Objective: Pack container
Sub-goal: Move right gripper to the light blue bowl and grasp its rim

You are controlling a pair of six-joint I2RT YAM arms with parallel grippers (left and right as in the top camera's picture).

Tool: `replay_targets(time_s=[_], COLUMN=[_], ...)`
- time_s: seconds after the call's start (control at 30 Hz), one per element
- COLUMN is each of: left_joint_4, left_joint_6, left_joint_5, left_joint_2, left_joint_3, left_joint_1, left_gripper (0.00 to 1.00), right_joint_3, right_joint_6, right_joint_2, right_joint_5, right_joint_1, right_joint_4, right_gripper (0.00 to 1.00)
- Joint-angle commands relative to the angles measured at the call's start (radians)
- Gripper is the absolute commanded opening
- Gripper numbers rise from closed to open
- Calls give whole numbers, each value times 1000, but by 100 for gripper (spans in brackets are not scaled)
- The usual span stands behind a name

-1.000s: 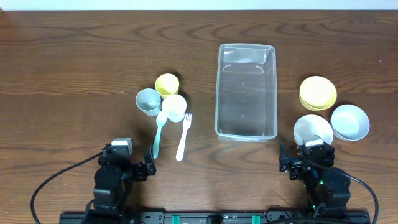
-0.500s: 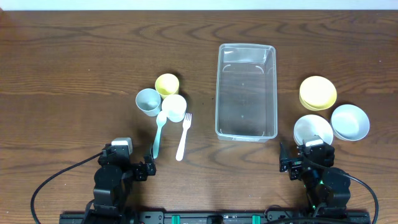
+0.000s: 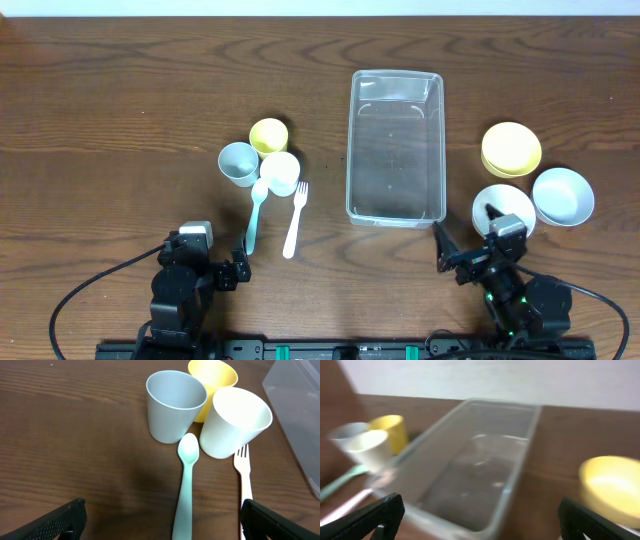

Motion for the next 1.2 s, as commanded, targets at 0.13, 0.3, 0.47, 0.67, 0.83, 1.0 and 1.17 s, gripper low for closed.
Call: replay_targets(time_s=[0.13,0.3,0.47,0.67,0.83,1.0,1.17], left_joint_4=[1,1,1,1,1,1,1], left_joint_6=[-2,-2,-2,-2,-2,-2,-2], left_joint_5=[10,10,10,10,10,10,10], left_joint_2=[-6,-6,-6,-6,-6,-6,-6], left_joint_3=[0,0,0,0,0,0,0], left_joint_1=[5,5,5,5,5,5,5], left_gripper=[98,98,98,98,98,98,98], right_joint_3=[3,80,333,807,1064,1138,1138], right_joint_6=[265,266,198,62,66,108,232], right_joint_2=[-5,65,298,719,1005,1176,1299], right_joint_5=[-185,-88,31,356,462,506,586], right_joint_1=[-6,-6,-6,-6,-35,-103,-278], right_joint_4=[53,24,-126,-537,-711,-736,-690], right_gripper=[99,99,99,99,99,99,99])
